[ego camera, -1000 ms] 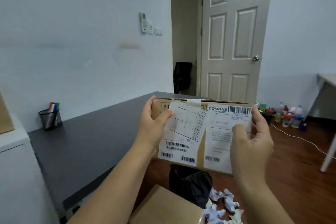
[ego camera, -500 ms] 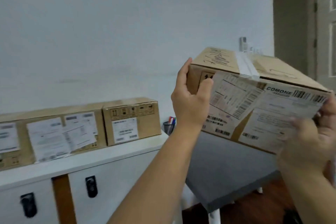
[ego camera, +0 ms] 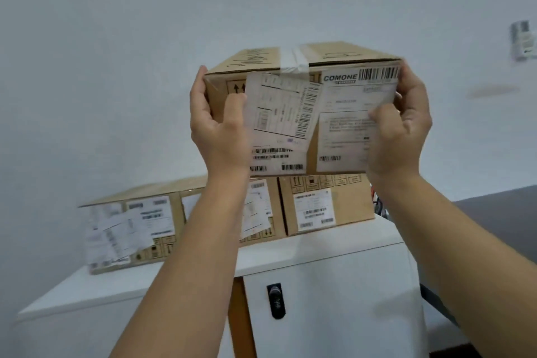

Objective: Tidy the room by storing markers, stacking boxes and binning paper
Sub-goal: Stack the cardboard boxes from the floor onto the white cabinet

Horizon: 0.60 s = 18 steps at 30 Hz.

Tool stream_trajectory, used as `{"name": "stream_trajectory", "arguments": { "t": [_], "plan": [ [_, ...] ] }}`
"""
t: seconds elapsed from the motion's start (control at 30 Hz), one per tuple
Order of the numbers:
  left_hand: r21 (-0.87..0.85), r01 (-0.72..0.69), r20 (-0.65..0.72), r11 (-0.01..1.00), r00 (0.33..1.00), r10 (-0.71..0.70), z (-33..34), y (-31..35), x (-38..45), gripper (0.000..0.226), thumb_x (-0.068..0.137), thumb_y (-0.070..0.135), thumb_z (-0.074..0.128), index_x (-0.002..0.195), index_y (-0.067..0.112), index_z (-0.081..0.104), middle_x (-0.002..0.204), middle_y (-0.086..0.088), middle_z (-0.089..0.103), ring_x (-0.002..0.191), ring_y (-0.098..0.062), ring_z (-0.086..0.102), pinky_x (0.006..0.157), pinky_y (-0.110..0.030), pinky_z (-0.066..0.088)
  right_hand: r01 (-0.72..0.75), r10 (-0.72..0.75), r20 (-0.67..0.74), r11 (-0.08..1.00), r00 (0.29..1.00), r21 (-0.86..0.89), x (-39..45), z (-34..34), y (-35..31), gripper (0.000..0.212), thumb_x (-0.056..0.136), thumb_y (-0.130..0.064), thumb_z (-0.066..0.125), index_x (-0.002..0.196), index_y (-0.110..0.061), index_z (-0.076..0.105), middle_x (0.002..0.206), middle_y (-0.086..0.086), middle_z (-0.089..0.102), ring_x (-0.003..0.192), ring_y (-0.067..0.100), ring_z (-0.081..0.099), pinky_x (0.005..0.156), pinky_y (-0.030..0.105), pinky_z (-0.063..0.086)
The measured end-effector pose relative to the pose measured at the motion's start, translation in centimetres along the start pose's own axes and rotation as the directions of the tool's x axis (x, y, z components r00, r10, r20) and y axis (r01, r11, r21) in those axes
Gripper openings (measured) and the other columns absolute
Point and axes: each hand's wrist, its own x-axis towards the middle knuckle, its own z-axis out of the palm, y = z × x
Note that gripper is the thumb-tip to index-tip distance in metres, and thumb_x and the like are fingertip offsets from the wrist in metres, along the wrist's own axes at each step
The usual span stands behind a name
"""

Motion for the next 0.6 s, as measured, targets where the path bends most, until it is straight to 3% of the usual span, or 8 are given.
{"name": "stream_trajectory", "arguments": {
  "t": [0.1,0.3,0.47,0.6],
  "plan": [
    [0.006,-0.024,-0.044,1.0,0.999,0.024,-4.2,-0.2,3.2,0.065,0.077,0.019,0.059,0.142,0.022,0.05,0.119,0.005,0.067,0.103,-0.011,0.066,0.075,-0.022,0.053,-0.034,0.033,0.043,0.999,0.999,0.029,-1.2,4.8,2.1,0.059,0.077,-0.001,0.044,0.135,-0.009,0.051,0.124,0.009,0.062,0.113,0.029,0.058,0.079,0.03,0.054],
    [0.089,-0.041,-0.151,0.995,0.987,0.054,-12.5,-0.6,9.4,0.063,0.076,0.02,0.06,0.138,0.02,0.054,0.116,0.008,0.068,0.106,-0.016,0.068,0.08,-0.033,0.058,-0.154,0.144,0.185,0.987,0.972,0.044,-4.0,13.9,6.0,0.064,0.079,-0.007,0.045,0.142,-0.02,0.048,0.129,0.006,0.06,0.114,0.021,0.058,0.087,0.04,0.057],
    [0.215,-0.01,-0.314,0.976,0.946,0.079,-19.9,-2.0,13.4,0.049,0.084,0.026,0.06,0.133,0.023,0.06,0.085,0.023,0.073,0.091,-0.007,0.069,0.094,-0.041,0.056,-0.244,0.237,0.324,0.97,0.916,-0.019,-7.2,20.6,9.6,0.068,0.08,-0.01,0.046,0.146,-0.027,0.042,0.134,-0.002,0.056,0.116,0.009,0.056,0.092,0.035,0.056],
    [0.333,0.054,-0.356,0.941,0.932,0.073,-24.5,-4.5,16.0,0.041,0.088,0.04,0.058,0.127,0.028,0.065,0.08,0.032,0.07,0.09,0.0,0.066,0.098,-0.038,0.054,-0.302,0.324,0.42,0.946,0.848,-0.12,-8.8,24.8,12.6,0.073,0.08,-0.01,0.049,0.148,-0.031,0.036,0.136,-0.008,0.051,0.122,0.007,0.051,0.102,0.038,0.05]
  ]
}}
